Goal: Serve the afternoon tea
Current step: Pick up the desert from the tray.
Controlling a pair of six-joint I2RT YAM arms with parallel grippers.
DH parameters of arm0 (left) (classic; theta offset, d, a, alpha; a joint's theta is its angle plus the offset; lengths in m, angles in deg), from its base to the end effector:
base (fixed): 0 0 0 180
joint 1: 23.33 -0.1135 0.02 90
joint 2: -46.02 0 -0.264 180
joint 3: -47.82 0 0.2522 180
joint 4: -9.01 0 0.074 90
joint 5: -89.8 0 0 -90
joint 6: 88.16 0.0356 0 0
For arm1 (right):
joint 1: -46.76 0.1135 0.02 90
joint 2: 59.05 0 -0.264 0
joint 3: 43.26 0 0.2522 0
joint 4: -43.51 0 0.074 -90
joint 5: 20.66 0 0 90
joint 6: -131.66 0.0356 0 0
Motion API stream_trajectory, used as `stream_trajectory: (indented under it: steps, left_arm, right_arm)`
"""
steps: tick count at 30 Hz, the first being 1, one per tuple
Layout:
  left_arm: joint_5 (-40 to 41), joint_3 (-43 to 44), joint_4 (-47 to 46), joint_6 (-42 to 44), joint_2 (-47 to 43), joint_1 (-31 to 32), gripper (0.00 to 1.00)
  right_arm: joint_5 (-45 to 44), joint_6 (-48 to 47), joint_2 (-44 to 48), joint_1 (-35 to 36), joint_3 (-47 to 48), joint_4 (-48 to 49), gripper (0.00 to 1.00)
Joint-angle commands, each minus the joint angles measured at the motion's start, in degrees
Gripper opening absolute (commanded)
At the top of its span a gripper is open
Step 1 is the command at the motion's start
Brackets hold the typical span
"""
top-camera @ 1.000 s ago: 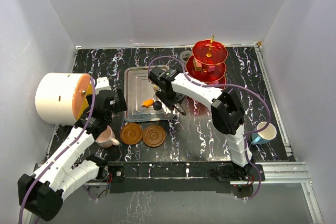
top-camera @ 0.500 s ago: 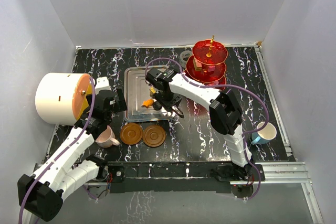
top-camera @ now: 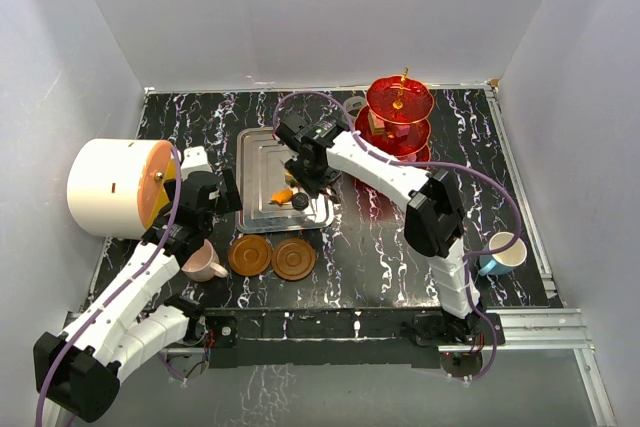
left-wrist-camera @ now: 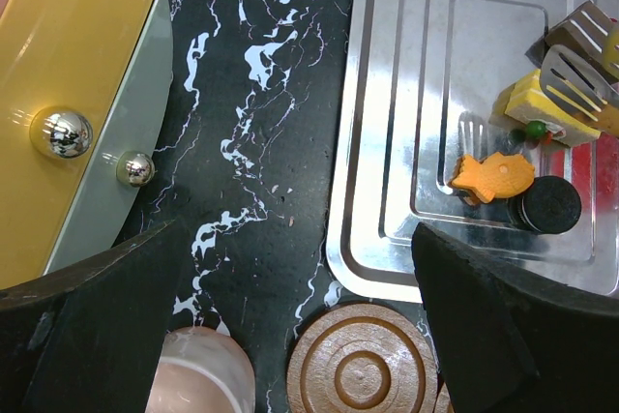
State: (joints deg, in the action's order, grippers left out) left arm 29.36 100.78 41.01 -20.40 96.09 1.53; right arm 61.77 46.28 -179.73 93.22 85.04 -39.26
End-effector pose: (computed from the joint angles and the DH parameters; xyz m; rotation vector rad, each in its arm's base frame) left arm 0.1835 -0.0657 0.2776 -0.2622 1.9906 0.0139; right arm 0.3015 0.3104 0.2684 -0.9951 2.6721 -0.0100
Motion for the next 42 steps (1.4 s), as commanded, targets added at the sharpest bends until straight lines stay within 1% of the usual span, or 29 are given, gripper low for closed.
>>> stream_trajectory:
  steps: [1, 6, 12, 15, 17, 19, 23, 26, 31, 37, 42]
  left_arm:
    - [1.45, 0.47, -0.40, 0.61, -1.37, 0.01, 0.99]
    - [0.94, 0.44, -0.66, 0.78, -1.30, 0.01, 0.99]
    - [1.79, 0.58, -0.27, 0.79, -1.46, 0.01, 0.99]
    - [1.82, 0.57, -0.22, 0.79, -1.42, 0.00, 0.99]
    - [1.73, 0.56, -0.27, 0.79, -1.42, 0.01, 0.99]
    - [1.73, 0.46, -0.52, 0.79, -1.36, 0.01, 0.99]
    - [1.30, 0.51, -0.57, 0.81, -1.23, 0.01, 0.99]
    - [1.35, 0.54, -0.58, 0.89, -1.28, 0.01, 0.99]
    - [1.39, 0.53, -0.57, 0.88, -1.46, 0.01, 0.99]
    - [1.40, 0.47, -0.59, 0.88, -1.48, 0.01, 0.99]
    - [1.37, 0.48, -0.55, 1.05, -1.56, 0.01, 0.99]
  right_arm:
    - [-1.71, -1.07, 3.84, -0.23, -1.03, -0.37, 0.41]
    - [-2.31, -2.32, 3.09, -0.14, -1.82, -1.09, 0.41]
    - [-2.01, -2.55, 2.66, 0.27, 0.36, -1.32, 0.42]
    - [-3.09, -2.13, 3.28, 0.66, 0.89, -1.85, 0.42]
    - [-2.23, -1.72, 4.73, 0.88, 1.29, -1.42, 0.42]
    - [-1.56, -1.53, 6.15, 1.07, 0.69, -0.59, 0.42]
    - [-3.53, -1.30, 6.06, 1.33, -0.95, -2.82, 0.41]
    - [-3.72, -1.08, 6.66, 1.81, -2.79, -2.79, 0.41]
    - [-7.15, -2.00, 6.45, 3.16, -5.83, -2.45, 0.41]
    - [-14.31, -3.84, 5.56, 4.67, -7.18, -1.22, 0.43]
    - [-16.74, -5.72, 5.11, 6.46, -7.82, 1.02, 0.43]
